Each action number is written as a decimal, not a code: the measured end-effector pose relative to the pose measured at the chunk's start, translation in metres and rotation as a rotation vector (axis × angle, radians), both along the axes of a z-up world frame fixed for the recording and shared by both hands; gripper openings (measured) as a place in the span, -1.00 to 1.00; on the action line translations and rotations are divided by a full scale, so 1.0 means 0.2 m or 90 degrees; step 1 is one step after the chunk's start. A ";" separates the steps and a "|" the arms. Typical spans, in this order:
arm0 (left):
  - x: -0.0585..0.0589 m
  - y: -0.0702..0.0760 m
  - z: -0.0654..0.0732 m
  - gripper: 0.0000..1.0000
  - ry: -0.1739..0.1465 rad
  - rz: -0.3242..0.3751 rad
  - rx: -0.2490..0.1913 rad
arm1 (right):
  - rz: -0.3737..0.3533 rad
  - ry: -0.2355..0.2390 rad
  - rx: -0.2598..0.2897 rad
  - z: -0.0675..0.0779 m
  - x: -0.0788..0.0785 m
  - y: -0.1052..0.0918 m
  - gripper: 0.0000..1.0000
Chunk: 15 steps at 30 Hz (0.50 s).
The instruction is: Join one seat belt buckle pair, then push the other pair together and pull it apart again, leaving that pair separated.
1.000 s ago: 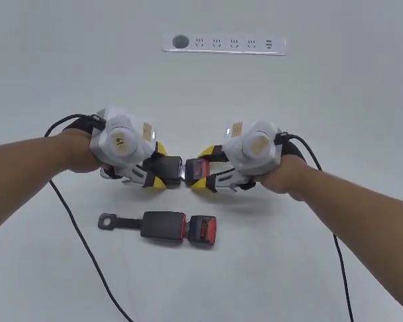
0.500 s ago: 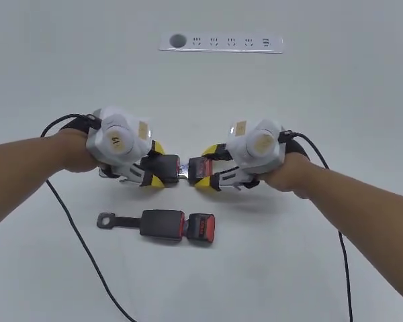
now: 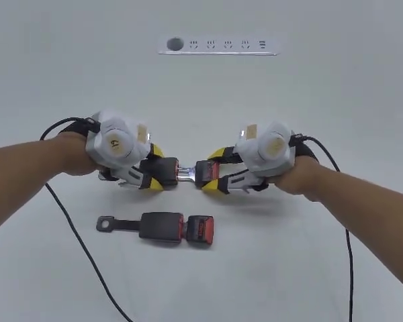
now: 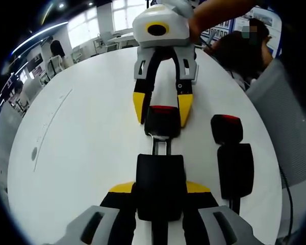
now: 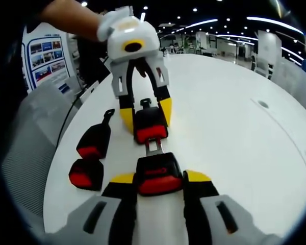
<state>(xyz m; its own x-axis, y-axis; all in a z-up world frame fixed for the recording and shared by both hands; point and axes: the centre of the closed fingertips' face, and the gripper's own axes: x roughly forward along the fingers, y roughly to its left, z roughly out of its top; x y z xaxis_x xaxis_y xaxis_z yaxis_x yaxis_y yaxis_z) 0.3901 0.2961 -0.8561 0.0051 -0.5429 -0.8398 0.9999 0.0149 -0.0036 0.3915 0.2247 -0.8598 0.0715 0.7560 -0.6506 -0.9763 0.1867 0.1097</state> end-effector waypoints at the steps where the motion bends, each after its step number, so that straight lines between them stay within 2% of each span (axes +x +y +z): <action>1: 0.00 0.00 0.00 -0.28 0.000 0.000 0.000 | -0.001 0.002 -0.002 0.00 0.00 -0.01 -0.30; 15: 0.00 0.00 0.00 -0.28 0.000 0.001 0.009 | -0.006 0.003 -0.014 0.00 -0.03 -0.22 -0.30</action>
<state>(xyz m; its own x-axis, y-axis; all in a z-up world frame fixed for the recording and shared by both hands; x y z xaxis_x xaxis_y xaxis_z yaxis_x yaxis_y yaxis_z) 0.3905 0.2955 -0.8566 0.0056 -0.5308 -0.8475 0.9999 0.0167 -0.0038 0.3863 0.1816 -0.8604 0.0751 0.7408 -0.6675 -0.9738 0.1984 0.1107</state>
